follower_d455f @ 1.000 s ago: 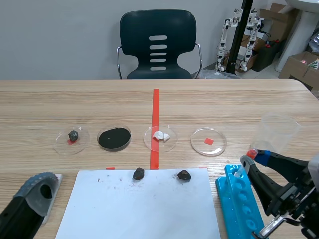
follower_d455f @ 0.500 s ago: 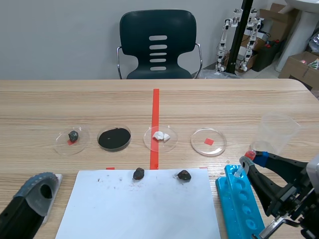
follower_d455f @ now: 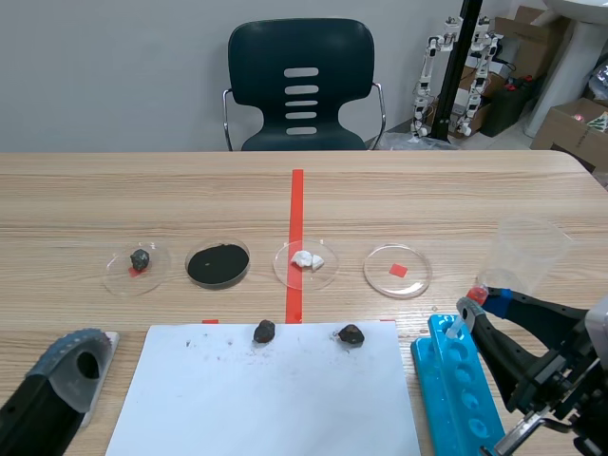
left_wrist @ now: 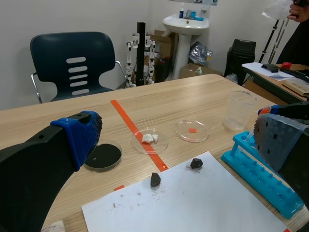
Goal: Pick up the dropper by the top with the right hand
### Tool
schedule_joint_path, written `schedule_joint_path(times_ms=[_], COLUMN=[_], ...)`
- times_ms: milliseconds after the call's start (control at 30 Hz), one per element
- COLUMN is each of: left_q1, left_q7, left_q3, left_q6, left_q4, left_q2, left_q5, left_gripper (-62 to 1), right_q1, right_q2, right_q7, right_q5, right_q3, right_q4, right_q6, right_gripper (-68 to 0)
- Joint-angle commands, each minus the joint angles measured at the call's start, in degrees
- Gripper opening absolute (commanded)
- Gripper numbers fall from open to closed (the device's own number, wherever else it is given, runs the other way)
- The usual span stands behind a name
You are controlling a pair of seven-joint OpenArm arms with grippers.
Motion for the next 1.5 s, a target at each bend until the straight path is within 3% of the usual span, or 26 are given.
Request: schedule_joint_path(times_ms=[0, 400, 667, 933, 1200, 1467], left_q1=[0.3, 0.3, 0.3, 0.3, 0.3, 0.3], left_q7=[-0.8, -0.8, -0.8, -0.8, -0.8, -0.8], left_q3=[0.0, 0.0, 0.0, 0.0, 0.0, 0.0], left_q6=[-0.2, -0.2, -0.2, -0.2, -0.2, -0.2], left_q4=[1.1, 1.1, 1.1, 1.1, 1.1, 1.1], left_q2=[0.3, 0.3, 0.3, 0.3, 0.3, 0.3], left_q5=[-0.3, -0.3, -0.3, -0.3, -0.3, -0.3], left_gripper=[1.4, 1.4, 1.4, 1.4, 1.4, 1.4], right_q1=[0.2, 0.2, -1.2, -3.7, -6.8, -11.5], right_q2=[0.5, 1.0, 1.0, 0.9, 0.4, -3.6], right_q7=[1.0, 3.0, 1.6, -6.9, -11.9, -18.4], right_q5=[0.5, 1.6, 2.4, 4.3, 5.9, 5.9], right_q3=[0.5, 0.8, 0.9, 3.1, 5.6, 6.8], right_q4=[0.8, 0.9, 2.7, 11.1, 19.3, 30.0], right_q6=[0.0, 0.0, -0.7, -0.7, -0.6, -0.6], right_gripper=[-58.2, -58.2, -58.2, -58.2, -58.2, -58.2])
